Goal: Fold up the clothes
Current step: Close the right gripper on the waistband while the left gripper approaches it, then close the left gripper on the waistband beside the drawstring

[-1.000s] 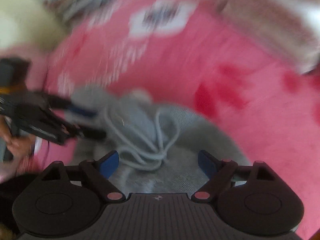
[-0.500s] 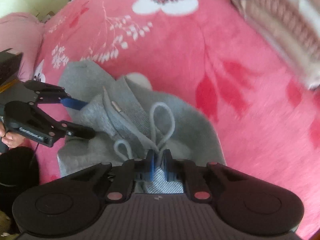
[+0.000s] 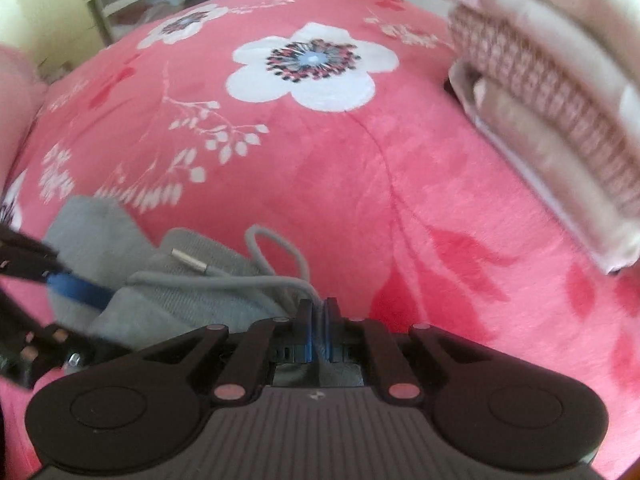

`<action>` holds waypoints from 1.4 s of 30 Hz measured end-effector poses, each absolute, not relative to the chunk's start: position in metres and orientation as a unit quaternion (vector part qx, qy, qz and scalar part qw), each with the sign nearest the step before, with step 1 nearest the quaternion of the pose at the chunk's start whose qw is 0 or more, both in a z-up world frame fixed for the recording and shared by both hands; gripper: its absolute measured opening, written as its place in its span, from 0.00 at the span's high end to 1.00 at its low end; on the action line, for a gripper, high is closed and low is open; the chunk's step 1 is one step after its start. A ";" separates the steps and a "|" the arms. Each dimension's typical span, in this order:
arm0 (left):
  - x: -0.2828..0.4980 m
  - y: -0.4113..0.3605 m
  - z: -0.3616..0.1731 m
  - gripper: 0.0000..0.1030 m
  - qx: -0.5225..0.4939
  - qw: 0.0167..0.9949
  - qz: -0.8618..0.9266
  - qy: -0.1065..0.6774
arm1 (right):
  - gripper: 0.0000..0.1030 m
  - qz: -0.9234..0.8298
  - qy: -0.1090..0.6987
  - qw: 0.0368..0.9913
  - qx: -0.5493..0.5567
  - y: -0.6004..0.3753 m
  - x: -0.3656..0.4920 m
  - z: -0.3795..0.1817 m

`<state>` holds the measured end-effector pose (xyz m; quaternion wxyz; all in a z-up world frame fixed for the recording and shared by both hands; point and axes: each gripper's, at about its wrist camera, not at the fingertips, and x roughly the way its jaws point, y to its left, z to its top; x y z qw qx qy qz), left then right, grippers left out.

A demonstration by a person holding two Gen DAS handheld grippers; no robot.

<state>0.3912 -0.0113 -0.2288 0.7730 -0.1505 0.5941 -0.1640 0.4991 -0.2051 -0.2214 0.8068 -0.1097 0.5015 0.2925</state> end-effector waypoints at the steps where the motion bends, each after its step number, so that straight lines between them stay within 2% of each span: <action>1: 0.391 -0.012 -0.229 0.46 -0.149 0.773 -0.160 0.595 | 0.91 0.288 0.505 0.808 -0.095 -0.205 0.503 -0.225; 3: 0.393 -0.016 -0.229 0.51 -0.144 0.773 -0.152 0.598 | 0.88 0.277 0.518 0.807 -0.063 -0.212 0.510 -0.219; 5: 0.394 -0.016 -0.229 0.53 -0.145 0.773 -0.149 0.600 | 0.83 0.254 0.513 0.820 0.016 -0.245 0.509 -0.197; 6: 0.394 -0.017 -0.229 0.53 -0.146 0.773 -0.147 0.600 | 0.73 0.235 0.497 0.833 0.058 -0.268 0.503 -0.185; 7: 0.394 -0.017 -0.229 0.54 -0.146 0.773 -0.145 0.601 | 0.55 0.215 0.479 0.845 0.100 -0.291 0.497 -0.173; 9: 0.394 -0.018 -0.230 0.55 -0.147 0.773 -0.139 0.602 | 0.37 0.173 0.440 0.862 0.183 -0.338 0.484 -0.149; 14: 0.392 -0.024 -0.228 0.62 -0.137 0.779 -0.123 0.600 | 0.33 0.072 0.478 0.831 0.276 -0.420 0.440 -0.172; 18: 0.389 -0.032 -0.224 0.73 -0.119 0.789 -0.110 0.592 | 0.33 0.063 0.531 0.789 0.302 -0.421 0.435 -0.222; 20: 0.385 -0.034 -0.219 0.86 -0.113 0.797 -0.101 0.584 | 0.37 0.068 0.529 0.779 0.330 -0.418 0.439 -0.244; 22: 0.381 -0.035 -0.211 0.91 -0.111 0.807 -0.090 0.573 | 0.64 0.066 0.516 0.773 0.363 -0.416 0.442 -0.254; 23: 0.376 -0.034 -0.205 0.92 -0.115 0.812 -0.086 0.566 | 0.73 0.069 0.503 0.779 0.367 -0.413 0.441 -0.248; 25: 0.357 -0.026 -0.188 0.93 -0.120 0.825 -0.082 0.546 | 0.81 0.081 0.476 0.794 0.369 -0.408 0.437 -0.231; 30: 0.309 -0.007 -0.146 0.94 -0.133 0.855 -0.074 0.495 | 0.87 0.130 0.418 0.836 0.332 -0.396 0.394 -0.156; 35: 0.255 0.022 -0.107 0.94 -0.155 0.878 -0.056 0.450 | 0.87 0.178 0.379 0.867 0.269 -0.376 0.328 -0.079; 42: 0.162 0.084 -0.076 0.94 -0.195 0.885 0.002 0.424 | 0.87 0.245 0.366 0.864 0.245 -0.328 0.269 -0.031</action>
